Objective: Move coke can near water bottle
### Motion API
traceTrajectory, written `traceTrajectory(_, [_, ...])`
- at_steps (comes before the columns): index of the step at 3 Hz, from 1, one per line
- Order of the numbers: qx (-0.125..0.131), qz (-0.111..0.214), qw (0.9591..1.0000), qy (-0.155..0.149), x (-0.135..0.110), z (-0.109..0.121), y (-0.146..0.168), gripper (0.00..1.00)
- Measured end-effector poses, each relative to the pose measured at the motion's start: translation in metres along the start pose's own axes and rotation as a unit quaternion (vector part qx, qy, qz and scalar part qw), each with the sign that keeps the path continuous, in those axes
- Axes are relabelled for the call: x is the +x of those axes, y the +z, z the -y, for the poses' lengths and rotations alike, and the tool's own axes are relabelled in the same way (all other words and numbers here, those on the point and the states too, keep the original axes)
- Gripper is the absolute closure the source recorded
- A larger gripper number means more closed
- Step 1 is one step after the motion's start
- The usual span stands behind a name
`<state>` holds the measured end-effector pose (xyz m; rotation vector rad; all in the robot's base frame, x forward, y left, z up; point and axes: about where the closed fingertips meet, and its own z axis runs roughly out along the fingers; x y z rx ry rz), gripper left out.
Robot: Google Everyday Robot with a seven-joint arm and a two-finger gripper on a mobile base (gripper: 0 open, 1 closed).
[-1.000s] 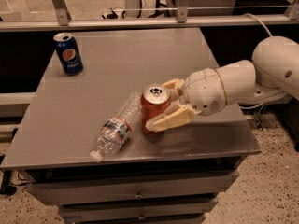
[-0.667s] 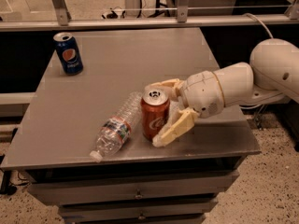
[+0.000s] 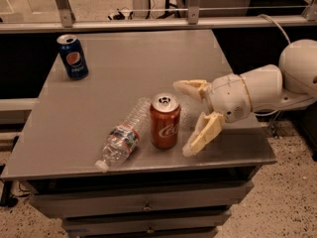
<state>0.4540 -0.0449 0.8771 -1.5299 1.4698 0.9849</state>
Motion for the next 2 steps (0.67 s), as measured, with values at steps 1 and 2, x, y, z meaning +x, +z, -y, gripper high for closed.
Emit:
traceTrajectory(1, [0.053, -0.025, 0.9981, 0.018, 0.029, 0.028, -0.057, 0.00])
traceTrajectory(2, [0.150, -0.069, 0.9846, 0.058, 0.054, 0.049, -0.135, 0.00])
